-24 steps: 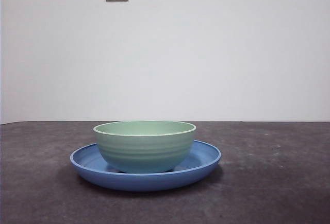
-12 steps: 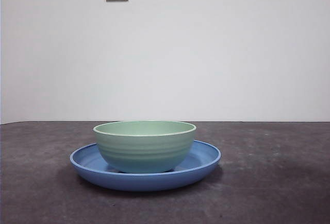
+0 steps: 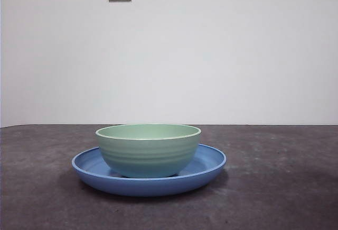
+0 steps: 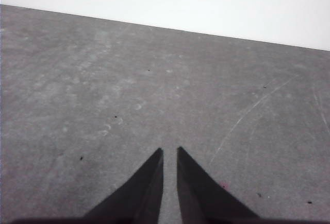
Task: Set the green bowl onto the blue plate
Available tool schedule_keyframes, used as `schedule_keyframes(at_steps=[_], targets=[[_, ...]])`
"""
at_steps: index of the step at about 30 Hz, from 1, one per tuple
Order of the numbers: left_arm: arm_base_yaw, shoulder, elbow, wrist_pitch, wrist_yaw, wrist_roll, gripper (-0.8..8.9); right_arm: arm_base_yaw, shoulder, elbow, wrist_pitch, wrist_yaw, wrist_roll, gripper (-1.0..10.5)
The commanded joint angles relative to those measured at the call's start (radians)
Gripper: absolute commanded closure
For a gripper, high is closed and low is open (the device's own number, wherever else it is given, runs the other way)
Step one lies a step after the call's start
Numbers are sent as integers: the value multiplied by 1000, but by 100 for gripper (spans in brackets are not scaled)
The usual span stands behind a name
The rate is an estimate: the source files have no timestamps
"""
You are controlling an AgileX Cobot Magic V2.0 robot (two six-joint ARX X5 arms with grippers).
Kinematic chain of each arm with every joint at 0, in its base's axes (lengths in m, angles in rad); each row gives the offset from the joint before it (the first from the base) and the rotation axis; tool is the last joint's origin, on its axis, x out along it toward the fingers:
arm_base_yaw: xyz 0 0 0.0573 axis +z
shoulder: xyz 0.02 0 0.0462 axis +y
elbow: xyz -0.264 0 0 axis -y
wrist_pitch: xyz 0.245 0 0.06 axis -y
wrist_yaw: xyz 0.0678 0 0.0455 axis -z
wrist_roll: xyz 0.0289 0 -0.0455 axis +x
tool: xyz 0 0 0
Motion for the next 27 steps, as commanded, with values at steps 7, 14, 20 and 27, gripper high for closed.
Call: schedule_keyframes(at_steps=[7, 14, 20, 27], targets=[[-2, -1, -20, -6, 1, -5, 794, -2, -2, -6, 6, 0, 37, 906], [-2, -1, -20, -6, 1, -5, 794, -2, -2, -6, 9, -3, 37, 906], [-2, -1, -20, -6, 1, -5, 794, -2, -2, -6, 9, -3, 37, 906], [-2, -1, -20, -6, 1, -5, 794, -2, -2, -6, 9, -3, 37, 906]])
